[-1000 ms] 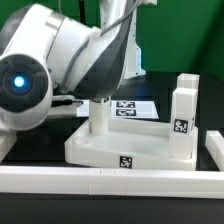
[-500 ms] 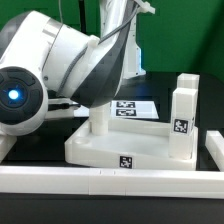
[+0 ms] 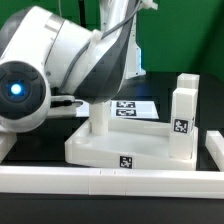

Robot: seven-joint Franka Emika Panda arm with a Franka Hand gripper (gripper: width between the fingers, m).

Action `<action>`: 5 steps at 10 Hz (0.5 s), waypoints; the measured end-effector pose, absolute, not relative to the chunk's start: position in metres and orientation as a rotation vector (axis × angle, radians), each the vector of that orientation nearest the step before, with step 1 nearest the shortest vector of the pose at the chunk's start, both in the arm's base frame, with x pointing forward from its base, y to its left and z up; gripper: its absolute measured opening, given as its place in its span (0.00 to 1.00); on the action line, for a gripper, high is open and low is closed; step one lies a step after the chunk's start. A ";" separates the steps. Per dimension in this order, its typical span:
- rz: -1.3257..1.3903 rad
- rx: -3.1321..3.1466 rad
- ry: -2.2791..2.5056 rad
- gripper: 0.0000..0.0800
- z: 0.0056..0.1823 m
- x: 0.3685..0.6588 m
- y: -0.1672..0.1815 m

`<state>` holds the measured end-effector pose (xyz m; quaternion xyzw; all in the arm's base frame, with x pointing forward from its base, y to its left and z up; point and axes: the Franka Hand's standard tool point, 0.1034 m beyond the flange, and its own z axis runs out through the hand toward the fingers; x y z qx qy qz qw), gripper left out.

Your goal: Assemble desk

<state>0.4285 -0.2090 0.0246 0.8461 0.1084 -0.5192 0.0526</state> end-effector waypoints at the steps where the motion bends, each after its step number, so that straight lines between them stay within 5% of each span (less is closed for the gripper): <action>1: -1.585 2.574 0.328 0.37 0.040 0.433 -0.201; 3: -1.597 2.579 0.309 0.37 0.063 0.442 -0.196; 5: -1.579 2.588 0.315 0.37 0.065 0.443 -0.195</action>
Offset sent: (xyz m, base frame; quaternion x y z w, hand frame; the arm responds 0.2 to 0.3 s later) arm 0.0021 0.0084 0.0287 0.0153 -0.0295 0.0088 0.9994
